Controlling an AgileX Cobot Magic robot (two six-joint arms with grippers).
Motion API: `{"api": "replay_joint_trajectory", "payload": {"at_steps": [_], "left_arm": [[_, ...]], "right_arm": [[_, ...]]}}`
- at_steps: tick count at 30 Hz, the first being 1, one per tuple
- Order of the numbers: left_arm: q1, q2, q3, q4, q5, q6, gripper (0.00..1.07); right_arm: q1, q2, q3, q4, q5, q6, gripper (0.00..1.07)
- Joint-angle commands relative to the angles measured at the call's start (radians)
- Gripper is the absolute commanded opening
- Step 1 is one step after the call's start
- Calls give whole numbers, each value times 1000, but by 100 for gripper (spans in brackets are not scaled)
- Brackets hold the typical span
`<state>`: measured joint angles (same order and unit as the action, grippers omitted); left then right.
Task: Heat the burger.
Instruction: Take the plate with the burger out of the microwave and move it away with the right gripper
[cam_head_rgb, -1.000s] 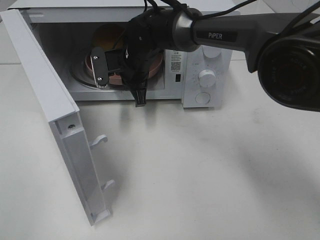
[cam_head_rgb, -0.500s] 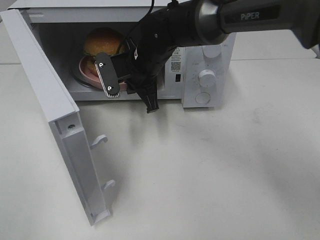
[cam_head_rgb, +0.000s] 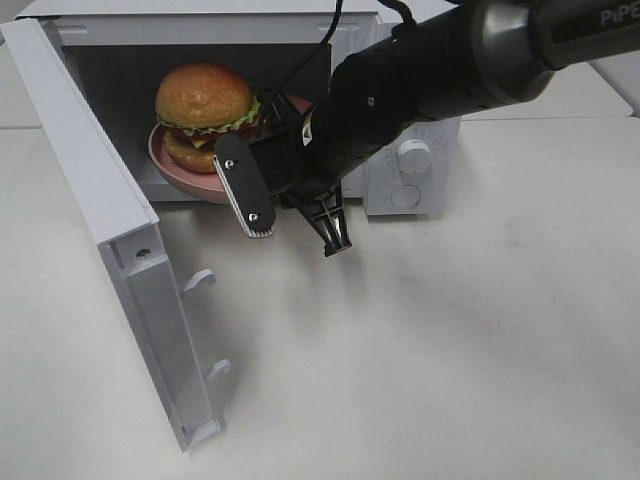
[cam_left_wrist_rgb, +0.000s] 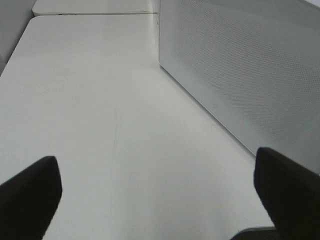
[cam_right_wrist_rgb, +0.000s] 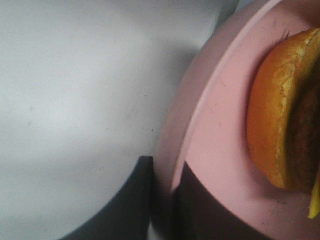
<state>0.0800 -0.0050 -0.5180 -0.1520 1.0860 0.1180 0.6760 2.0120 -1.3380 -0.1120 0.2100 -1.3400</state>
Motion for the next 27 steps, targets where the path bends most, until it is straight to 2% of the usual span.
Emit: {"api": "replay_joint_trajectory", "payload": {"at_steps": [1, 2, 12, 18, 27], "left_arm": [[3, -6, 0, -3, -12, -4, 99], [3, -6, 0, -3, -12, -4, 99], [3, -6, 0, -3, -12, -4, 99], [3, -6, 0, -3, -12, -4, 99], [3, -6, 0, -3, -12, -4, 99]], "right_arm": [[-5, -93, 90, 2, -95, -1, 0], [-5, -125, 133, 18, -100, -1, 0], [3, -252, 304, 53, -108, -1, 0], [3, -358, 446, 38, -113, -2, 0], [3, -490, 585, 23, -115, -1, 0]]}}
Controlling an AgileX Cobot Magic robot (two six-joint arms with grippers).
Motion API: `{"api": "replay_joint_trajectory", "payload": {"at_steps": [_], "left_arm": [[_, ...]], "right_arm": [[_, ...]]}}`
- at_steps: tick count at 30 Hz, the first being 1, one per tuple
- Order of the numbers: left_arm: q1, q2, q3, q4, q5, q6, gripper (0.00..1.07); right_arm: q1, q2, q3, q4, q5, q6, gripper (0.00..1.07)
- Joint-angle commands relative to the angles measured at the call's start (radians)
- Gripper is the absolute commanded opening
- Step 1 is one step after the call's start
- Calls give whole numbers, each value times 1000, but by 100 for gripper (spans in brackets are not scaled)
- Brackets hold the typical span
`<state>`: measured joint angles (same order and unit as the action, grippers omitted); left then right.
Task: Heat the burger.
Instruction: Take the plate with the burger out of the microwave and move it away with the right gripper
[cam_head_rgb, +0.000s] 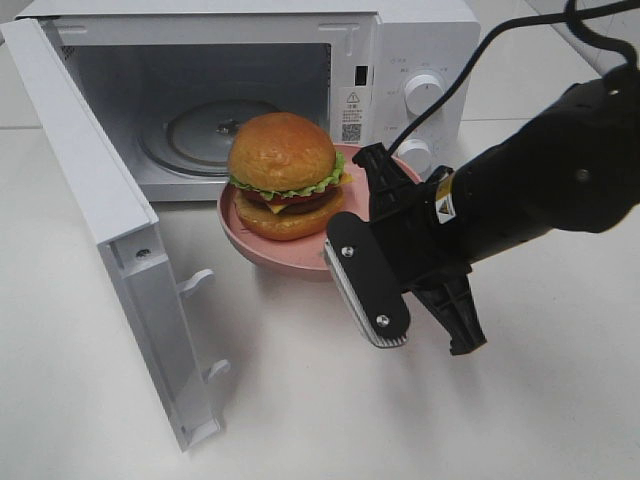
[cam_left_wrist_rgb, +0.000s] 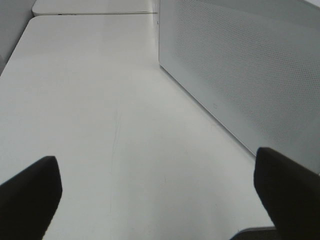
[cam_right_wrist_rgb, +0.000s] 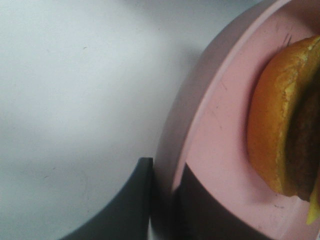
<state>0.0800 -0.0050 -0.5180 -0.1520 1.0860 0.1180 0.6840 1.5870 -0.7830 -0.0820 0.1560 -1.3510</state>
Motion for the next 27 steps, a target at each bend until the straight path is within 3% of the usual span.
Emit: {"api": "replay_joint_trajectory", "payload": {"at_steps": [1, 17, 27], "left_arm": [[3, -6, 0, -3, -12, -4, 99], [3, -6, 0, -3, -12, -4, 99], [3, -6, 0, -3, -12, -4, 99]], "right_arm": [[-5, -100, 57, -6, -61, 10, 0], [-5, -383, 228, -15, 56, 11, 0], [-5, -568, 292, -105, 208, 106, 0]]}}
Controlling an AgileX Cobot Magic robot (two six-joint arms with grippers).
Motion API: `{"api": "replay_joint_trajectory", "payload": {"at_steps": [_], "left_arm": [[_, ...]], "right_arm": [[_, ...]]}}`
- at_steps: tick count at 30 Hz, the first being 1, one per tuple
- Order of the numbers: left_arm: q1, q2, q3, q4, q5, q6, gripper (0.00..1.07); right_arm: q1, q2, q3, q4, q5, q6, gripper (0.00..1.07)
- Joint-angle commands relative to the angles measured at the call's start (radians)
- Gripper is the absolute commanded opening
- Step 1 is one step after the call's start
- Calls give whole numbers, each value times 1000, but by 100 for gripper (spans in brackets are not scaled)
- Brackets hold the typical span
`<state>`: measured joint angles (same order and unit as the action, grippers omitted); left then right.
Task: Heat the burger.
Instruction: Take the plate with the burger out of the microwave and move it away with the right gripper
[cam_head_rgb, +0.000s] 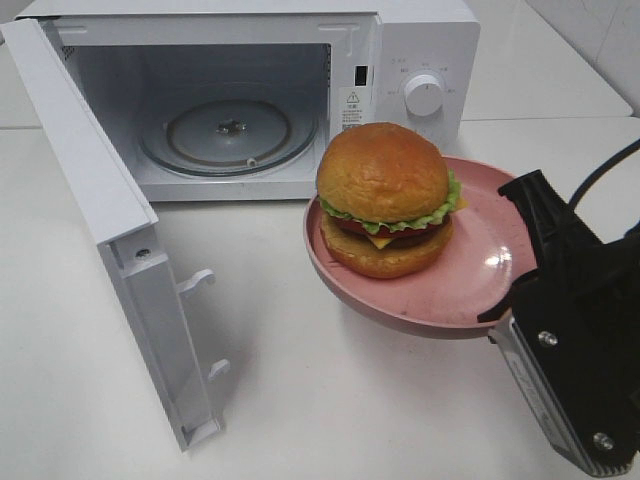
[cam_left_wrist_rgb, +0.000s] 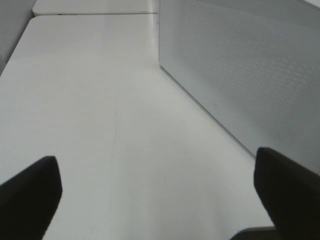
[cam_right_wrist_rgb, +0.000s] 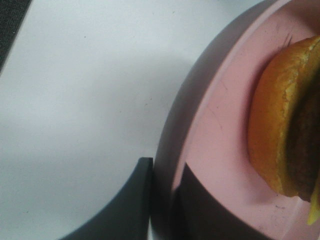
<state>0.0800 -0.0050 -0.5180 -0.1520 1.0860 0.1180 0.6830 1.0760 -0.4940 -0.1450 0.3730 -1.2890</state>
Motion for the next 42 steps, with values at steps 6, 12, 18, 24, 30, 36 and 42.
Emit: {"api": "replay_joint_trajectory", "payload": {"at_steps": [6, 12, 18, 24, 30, 36, 42], "left_arm": [[3, -6, 0, -3, -12, -4, 99], [3, -6, 0, -3, -12, -4, 99], [3, -6, 0, -3, -12, -4, 99], [3, -6, 0, -3, -12, -4, 99], [3, -6, 0, -3, -12, -4, 99], [3, -6, 0, -3, -12, -4, 99], [3, -6, 0, -3, -12, -4, 99]], "right_arm": [[-4, -152, 3, -180, 101, 243, 0], [-4, -168, 3, -361, 196, 510, 0], [-4, -168, 3, -474, 297, 823, 0], [-4, -168, 2, -519, 357, 953, 0], [-4, -162, 1, -586, 474, 1139, 0], [-4, -71, 1, -626, 574, 1390, 0], [-4, 30, -30, -634, 611, 1617, 0]]}}
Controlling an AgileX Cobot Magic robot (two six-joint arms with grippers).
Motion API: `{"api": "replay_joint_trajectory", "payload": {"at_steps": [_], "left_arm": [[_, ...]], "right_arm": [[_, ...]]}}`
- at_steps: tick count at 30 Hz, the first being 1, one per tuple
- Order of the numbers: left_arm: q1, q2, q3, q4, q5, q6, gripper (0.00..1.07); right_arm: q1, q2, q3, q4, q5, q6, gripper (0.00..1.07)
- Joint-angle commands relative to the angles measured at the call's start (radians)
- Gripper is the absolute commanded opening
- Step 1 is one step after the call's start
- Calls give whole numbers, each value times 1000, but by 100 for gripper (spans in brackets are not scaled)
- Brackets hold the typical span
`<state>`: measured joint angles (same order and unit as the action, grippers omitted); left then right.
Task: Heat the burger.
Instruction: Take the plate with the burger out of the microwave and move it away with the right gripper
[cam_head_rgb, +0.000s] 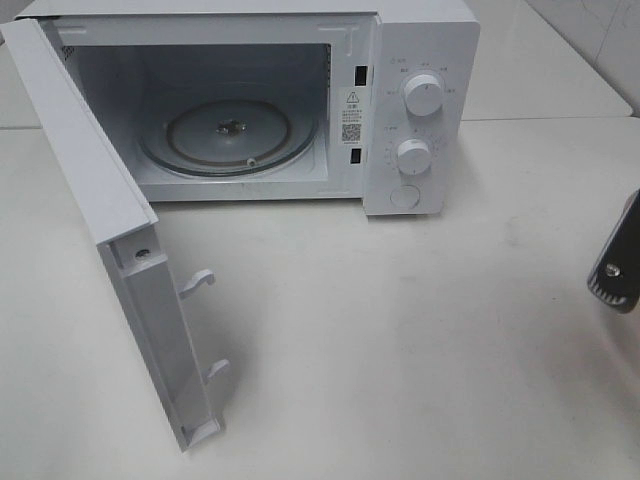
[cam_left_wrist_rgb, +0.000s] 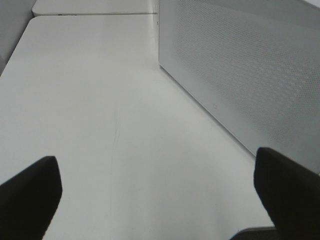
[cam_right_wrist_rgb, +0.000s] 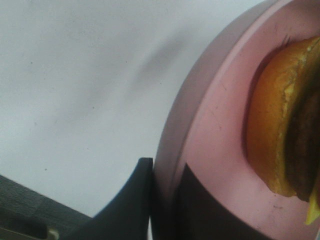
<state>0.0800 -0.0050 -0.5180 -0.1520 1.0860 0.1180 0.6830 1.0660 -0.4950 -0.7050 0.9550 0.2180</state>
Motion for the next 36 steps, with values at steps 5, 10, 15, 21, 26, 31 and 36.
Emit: {"api": "replay_joint_trajectory", "payload": {"at_steps": [5, 10, 15, 21, 26, 31, 36], "left_arm": [[3, -6, 0, -3, -12, -4, 99], [3, -6, 0, -3, -12, -4, 99], [3, -6, 0, -3, -12, -4, 99], [3, -6, 0, -3, -12, -4, 99], [3, -6, 0, -3, -12, -4, 99], [3, -6, 0, -3, -12, -4, 99], [3, -6, 0, -3, -12, -4, 99]], "right_arm": [[-4, 142, -84, -102, 82, 288, 0], [-4, 239, -137, -143, 136, 461, 0], [-5, 338, -181, -156, 171, 529, 0], [-25, 430, -188, -161, 156, 605, 0], [-67, 520, -188, -170, 95, 686, 0], [-116, 574, -188, -188, 24, 739, 1], [-159, 625, -179, -221, -29, 790, 1]]}}
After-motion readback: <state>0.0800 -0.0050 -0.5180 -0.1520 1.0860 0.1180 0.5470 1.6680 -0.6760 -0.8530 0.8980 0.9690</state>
